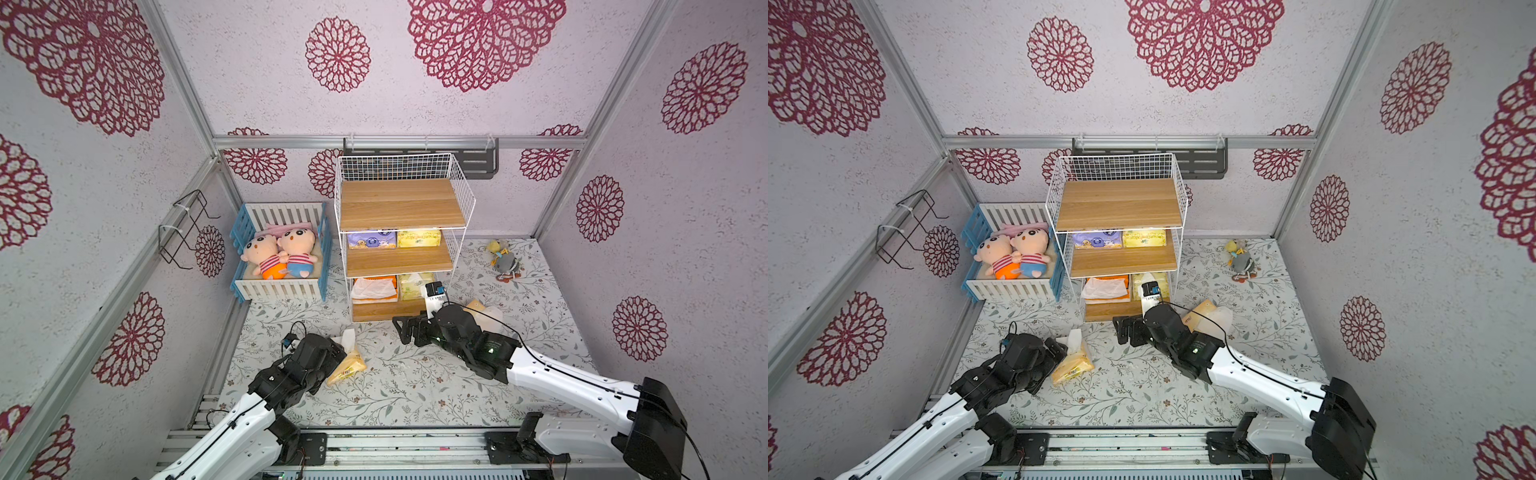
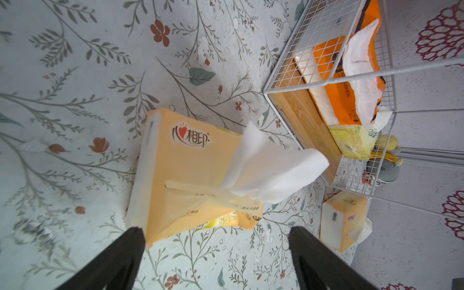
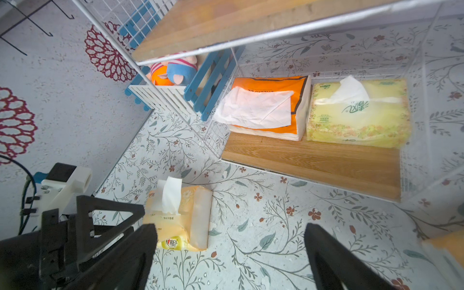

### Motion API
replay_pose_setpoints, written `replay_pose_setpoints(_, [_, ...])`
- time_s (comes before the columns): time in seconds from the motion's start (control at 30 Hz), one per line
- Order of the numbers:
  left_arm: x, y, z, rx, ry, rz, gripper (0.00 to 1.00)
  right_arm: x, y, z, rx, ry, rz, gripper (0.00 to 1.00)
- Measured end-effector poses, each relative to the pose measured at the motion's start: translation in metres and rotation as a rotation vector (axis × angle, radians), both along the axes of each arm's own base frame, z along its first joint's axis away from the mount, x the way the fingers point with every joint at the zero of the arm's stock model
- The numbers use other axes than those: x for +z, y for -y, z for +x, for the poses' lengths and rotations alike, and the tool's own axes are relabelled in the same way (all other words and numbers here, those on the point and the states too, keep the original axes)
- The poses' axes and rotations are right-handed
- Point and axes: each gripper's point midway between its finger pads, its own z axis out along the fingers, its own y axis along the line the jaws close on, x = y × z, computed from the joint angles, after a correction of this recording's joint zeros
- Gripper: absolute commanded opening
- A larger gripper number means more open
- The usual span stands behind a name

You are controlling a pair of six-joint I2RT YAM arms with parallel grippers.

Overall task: Remove the tissue boxes from the shelf
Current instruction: Place the box of tissues at the center of the board.

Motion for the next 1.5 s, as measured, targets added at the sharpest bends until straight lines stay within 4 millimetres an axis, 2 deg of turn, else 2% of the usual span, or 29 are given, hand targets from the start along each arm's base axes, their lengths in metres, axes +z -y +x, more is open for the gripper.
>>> replay_pose_setpoints(0.17, [0.005, -0.004, 0.013, 0.049, 0.071, 0.001, 0.97, -0.003, 0.006, -0.006, 0.014, 0.005, -0.008, 0.99])
replay_pose_setpoints(0.4, [0.000, -0.013, 0.021, 0.101, 0.126, 0.018, 0.97, 0.008, 0.011, -0.011, 0.021, 0.035, 0.015, 0.99])
replay_pose_setpoints(0.73, [0.004, -0.035, 0.013, 0.189, 0.115, 0.053, 0.97, 0.023, 0.008, -0.013, 0.047, 0.078, 0.058, 0.99])
replay_pose_setpoints(0.9, [-0.013, -0.044, 0.010, 0.234, 0.087, 0.048, 0.97, 0.023, 0.003, -0.012, 0.055, 0.081, 0.065, 0.99])
replay_pose_setpoints(1.03, [-0.032, -0.044, 0.012, 0.238, 0.023, 0.055, 0.97, 0.021, 0.000, -0.011, 0.065, 0.082, 0.063, 0.99])
replay_pose_setpoints(1.2, [-0.046, -0.036, 0.026, 0.213, -0.048, 0.072, 0.97, 0.016, -0.003, -0.010, 0.078, 0.079, 0.052, 0.99])
replay_pose_setpoints(1.5, [-0.046, -0.031, 0.075, 0.204, -0.057, 0.052, 0.97, 0.011, -0.003, -0.010, 0.079, 0.073, 0.044, 0.98])
